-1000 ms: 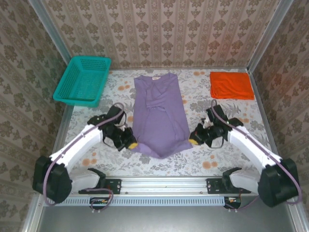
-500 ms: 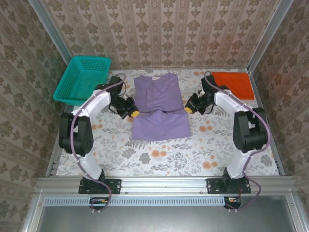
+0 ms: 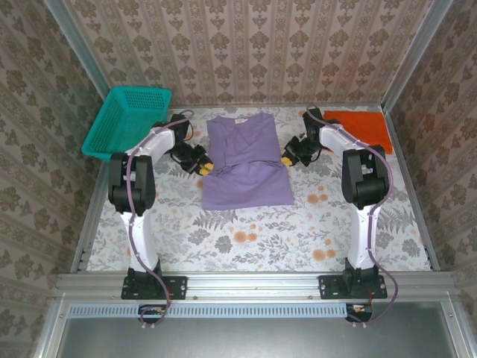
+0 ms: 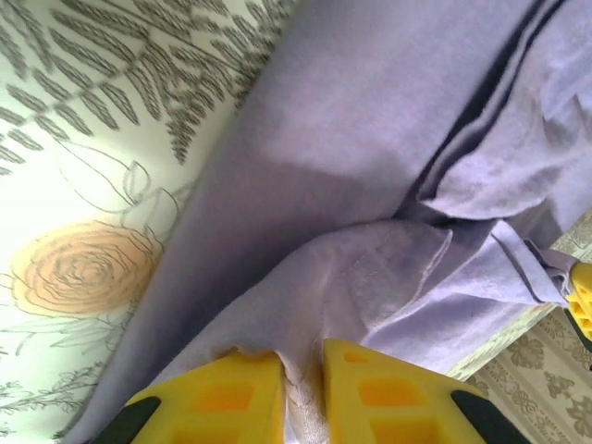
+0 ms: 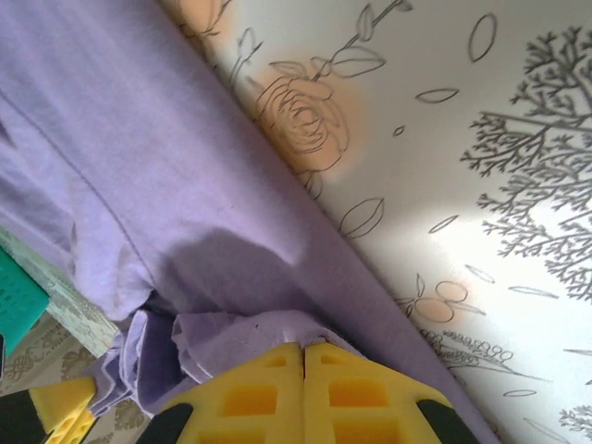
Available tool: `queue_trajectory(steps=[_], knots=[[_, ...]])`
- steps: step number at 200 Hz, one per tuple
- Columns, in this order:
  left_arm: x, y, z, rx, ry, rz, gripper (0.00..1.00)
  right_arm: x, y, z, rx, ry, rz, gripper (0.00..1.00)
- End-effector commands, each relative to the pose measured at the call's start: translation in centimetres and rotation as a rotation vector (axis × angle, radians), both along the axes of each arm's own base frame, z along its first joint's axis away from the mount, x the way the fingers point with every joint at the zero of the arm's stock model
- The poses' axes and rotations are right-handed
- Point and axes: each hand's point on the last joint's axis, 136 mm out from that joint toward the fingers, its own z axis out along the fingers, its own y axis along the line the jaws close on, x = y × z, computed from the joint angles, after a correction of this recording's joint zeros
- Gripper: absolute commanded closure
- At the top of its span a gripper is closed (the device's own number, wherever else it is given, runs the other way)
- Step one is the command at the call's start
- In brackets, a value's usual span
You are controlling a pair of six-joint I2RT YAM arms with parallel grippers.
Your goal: Fold and stack the t-shirts
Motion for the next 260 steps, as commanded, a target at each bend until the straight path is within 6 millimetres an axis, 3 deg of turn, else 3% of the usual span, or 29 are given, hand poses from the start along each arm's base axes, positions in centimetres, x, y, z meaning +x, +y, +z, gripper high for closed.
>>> queue_trajectory(steps=[1,7,18,44,71,85,101,124,144,168,191,212,260], knots=[[1.9,1.3,1.7,0.015,-0.059,0.037,0.77,0.6,-1.7,0.7,-0.029,0.007,-0.037,0.8],[2.3,1.3,1.9,0.012,-0.066,0.039,0.72,0.6,-2.0,0.9,-0.028,0.007,-0.048,0.71],[2.9,1.3,2.6,0.011,-0.082,0.029,0.57,0.7,-2.4,1.3,-0.033,0.0,-0.06,0.64],[3.4,1.7,4.4,0.04,-0.136,0.014,0.52,0.2,-3.2,3.1,-0.051,-0.045,-0.069,0.47],[1.2,2.3,6.4,0.141,-0.2,-0.018,0.48,-1.9,-2.2,4.7,-0.029,-0.121,-0.075,0.51],[-0.4,0.7,6.9,0.117,-0.226,-0.068,0.53,-3.5,0.1,5.3,0.028,-0.169,-0.03,0.58],[-2.4,-2.8,6.6,0.037,-0.228,-0.151,0.59,-5.5,3.5,5.5,0.085,-0.192,0.067,0.68],[-5.5,-7.3,4.4,-0.02,-0.186,-0.274,0.63,-7.4,5.7,3.7,0.074,-0.166,0.111,0.75],[-7.4,-8.3,1.2,0.045,-0.174,-0.339,0.65,-8.3,6.0,0.8,0.062,-0.104,0.083,0.79],[-8.6,-6.5,-2.8,0.131,-0.142,-0.337,0.68,-9.9,5.2,-2.7,0.004,-0.035,0.086,0.83],[-10.5,-4.7,-5.3,0.203,-0.124,-0.388,0.68,-12.3,4.0,-5.3,-0.046,0.028,0.088,0.84],[-13.0,-3.7,-6.8,0.212,-0.093,-0.437,0.69,-15.2,3.1,-6.8,-0.064,0.078,0.083,0.84],[-19.8,-1.8,-7.8,0.239,-0.038,-0.527,0.7,-22.8,2.0,-7.6,-0.111,0.113,0.124,0.81]])
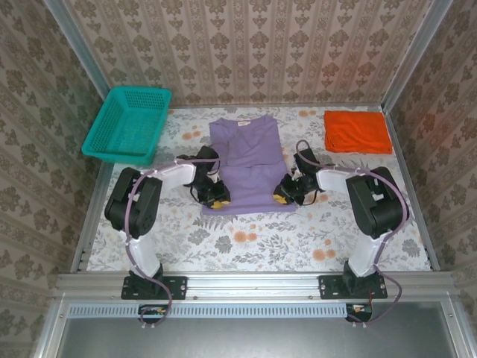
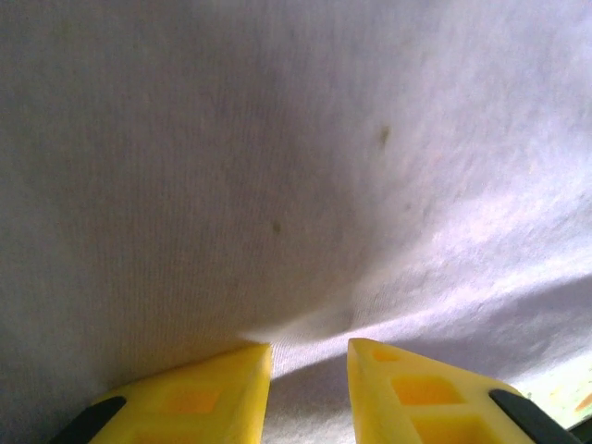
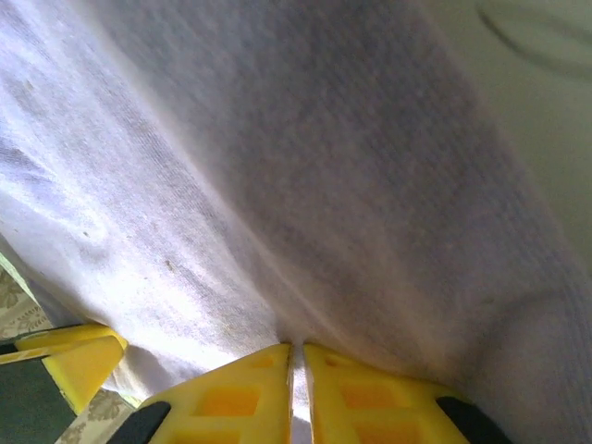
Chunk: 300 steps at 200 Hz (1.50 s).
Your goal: Fold and stack the t-shirts
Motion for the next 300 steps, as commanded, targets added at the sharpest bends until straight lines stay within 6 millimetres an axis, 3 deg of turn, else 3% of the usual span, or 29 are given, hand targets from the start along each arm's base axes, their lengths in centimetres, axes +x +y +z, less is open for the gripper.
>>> queue_trajectory(steps=[1,26,45,63,77,107,127,149,163,208,222,244,272,300], knots=[[-6.6,3.5,-2.7,0.147,0.115,-0.073,0.7,-8.6,-2.8,-4.1,-0.158,0.202,0.004,0.81],[-10.3,4.5,-2.7,0.161,0.157,-0.08,0.7,-12.3,-2.8,-4.4,-0.176,0.214,0.025,0.77],[-12.3,5.2,-2.0,0.159,0.184,-0.079,0.68,-14.4,-3.2,-4.1,-0.193,0.208,0.019,0.66],[-13.0,5.5,-0.8,0.151,0.188,-0.075,0.65,-14.4,-3.6,-2.9,-0.196,0.152,-0.002,0.55],[-12.0,5.3,1.0,0.142,0.157,-0.067,0.58,-13.0,-3.3,-0.4,-0.168,0.048,-0.014,0.48],[-6.1,4.5,6.5,0.098,0.038,-0.01,0.48,-8.1,-2.6,6.1,-0.119,-0.216,-0.027,0.42],[0.1,3.5,10.9,0.005,-0.065,0.083,0.44,-3.8,-3.3,10.0,-0.119,-0.371,-0.07,0.4],[6.3,3.6,12.7,-0.038,-0.11,0.165,0.43,1.5,-5.8,11.9,-0.174,-0.452,-0.153,0.4],[9.9,3.3,12.4,-0.044,-0.126,0.168,0.43,5.0,-6.6,12.8,-0.202,-0.487,-0.161,0.4],[18.6,2.3,7.8,-0.031,-0.116,0.137,0.49,13.6,-6.5,8.9,-0.276,-0.378,-0.048,0.41],[20.5,2.5,6.2,0.009,-0.123,0.111,0.51,15.0,-6.5,7.1,-0.313,-0.319,-0.01,0.45],[23.1,4.0,5.2,0.092,-0.186,0.084,0.51,17.3,-6.1,6.2,-0.341,-0.325,0.041,0.48],[24.4,6.1,3.4,0.131,-0.191,0.105,0.51,18.7,-5.8,4.6,-0.353,-0.295,0.049,0.47],[24.7,5.4,2.5,0.076,-0.204,0.091,0.55,19.9,-4.5,3.3,-0.354,-0.309,0.112,0.47]])
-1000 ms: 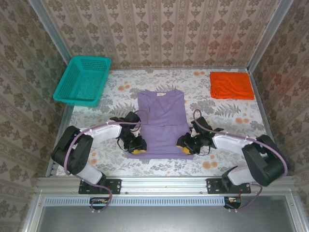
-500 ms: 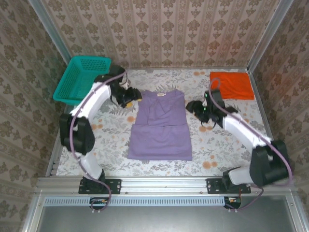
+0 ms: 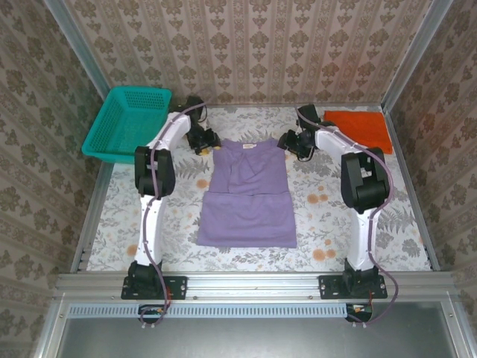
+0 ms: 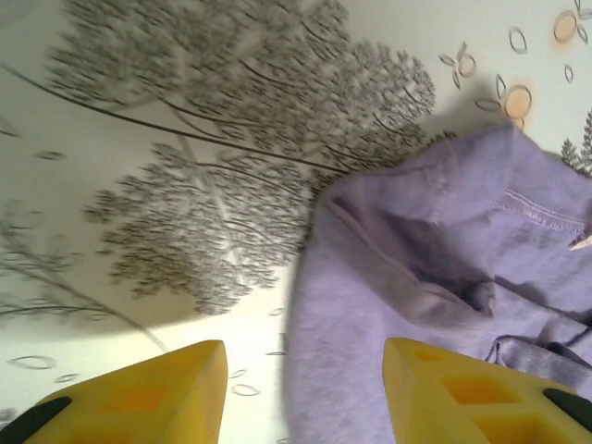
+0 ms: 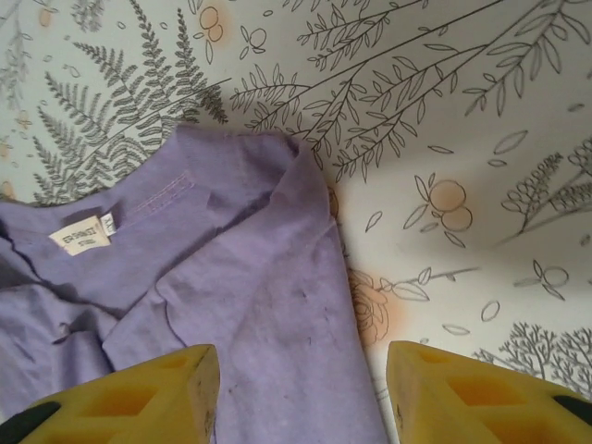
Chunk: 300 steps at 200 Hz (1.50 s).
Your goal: Fold and stack the t-shirts
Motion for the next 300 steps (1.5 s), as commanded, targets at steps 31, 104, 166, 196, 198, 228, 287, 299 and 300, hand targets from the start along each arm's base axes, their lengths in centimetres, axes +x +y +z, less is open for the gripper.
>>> queue_trajectory(steps=[31,104,166,196,198,228,287,299,300], knots=[[0.6,-0.4,-2.1,-0.05,0.007,-0.025,0.61,0.8,1.1,-3.2,-0.063,0.077,0.099,0.49],[1.6,-3.0,-3.8,-0.128,-0.005,-0.057,0.67,1.4,0.8,-5.4,-0.091,0.107,0.105,0.7],[3.2,-3.1,-3.4,-0.067,-0.089,-0.047,1.0,1.8,-0.2,-5.7,-0.093,0.12,0.078,0.96],[4.9,-1.7,-0.8,-0.01,-0.201,-0.016,1.0,2.5,-0.9,-4.8,-0.048,0.103,0.02,1.0],[5.0,-1.7,-0.5,-0.008,-0.21,-0.014,1.0,2.6,-0.9,-4.7,-0.041,0.101,0.015,1.0],[7.0,-0.7,2.9,0.022,-0.328,0.022,1.0,3.2,-1.6,-3.9,0.01,0.088,-0.05,1.0],[7.3,0.4,3.5,0.011,-0.313,0.068,1.0,3.0,-1.9,-4.2,0.056,0.132,-0.129,0.8],[6.5,-0.5,4.2,-0.027,-0.305,0.04,0.9,2.9,-1.9,-3.6,0.058,0.134,-0.139,0.64],[6.4,-0.5,4.2,-0.031,-0.304,0.037,0.88,2.8,-1.9,-3.5,0.057,0.134,-0.14,0.63]])
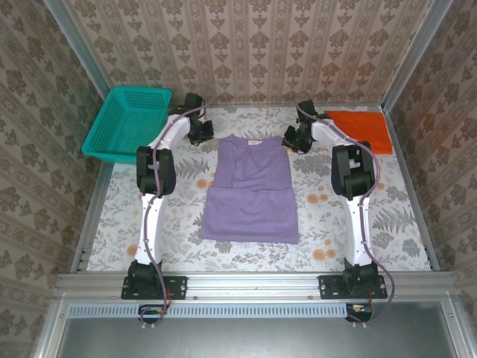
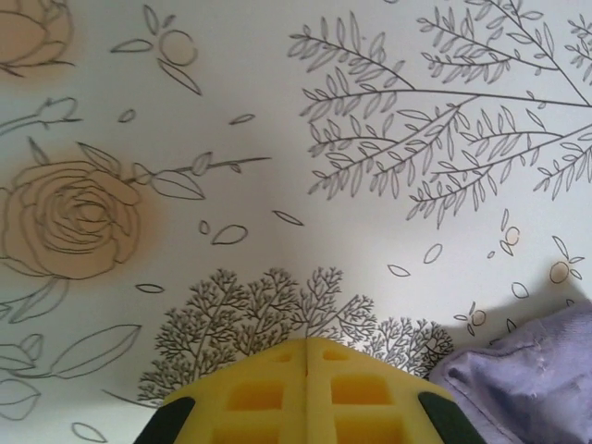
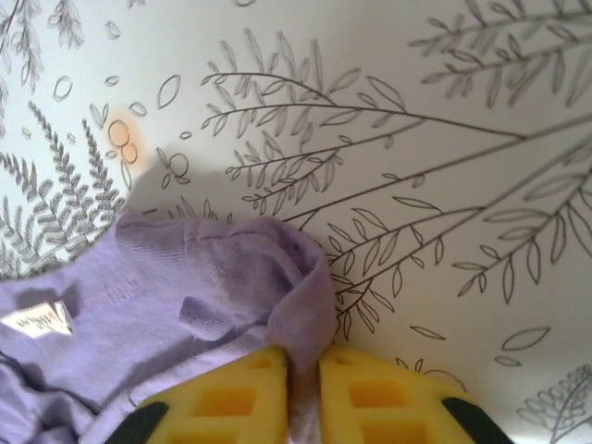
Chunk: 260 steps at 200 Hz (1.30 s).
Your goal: Fold and stack the t-shirts
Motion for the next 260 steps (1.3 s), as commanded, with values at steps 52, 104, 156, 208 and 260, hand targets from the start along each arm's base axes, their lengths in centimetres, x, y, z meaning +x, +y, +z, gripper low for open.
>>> queue_trajectory(steps=[52,104,156,208,260], knots=[[-9.6,-2.1,9.6,-0.136,0.005,-0.164,0.45,-5.9,-2.2,6.2,-0.02,-0.054,-0.097,0.38],[-24.9,-4.8,8.0,-0.256,0.261,-0.39,0.51,-18.7,2.4,7.9,0.126,-0.077,-0.017,0.53],[-36.6,-9.8,5.0,-0.268,0.487,-0.697,0.61,-29.5,10.3,4.4,0.159,0.097,0.241,0.71],[-40.4,-6.0,0.7,-0.133,0.566,-0.636,0.58,-35.2,9.2,-1.8,0.112,0.253,0.197,0.72],[-42.7,1.0,-3.2,0.237,0.647,-0.533,0.54,-38.7,4.9,-6.5,-0.039,0.39,0.114,0.61]])
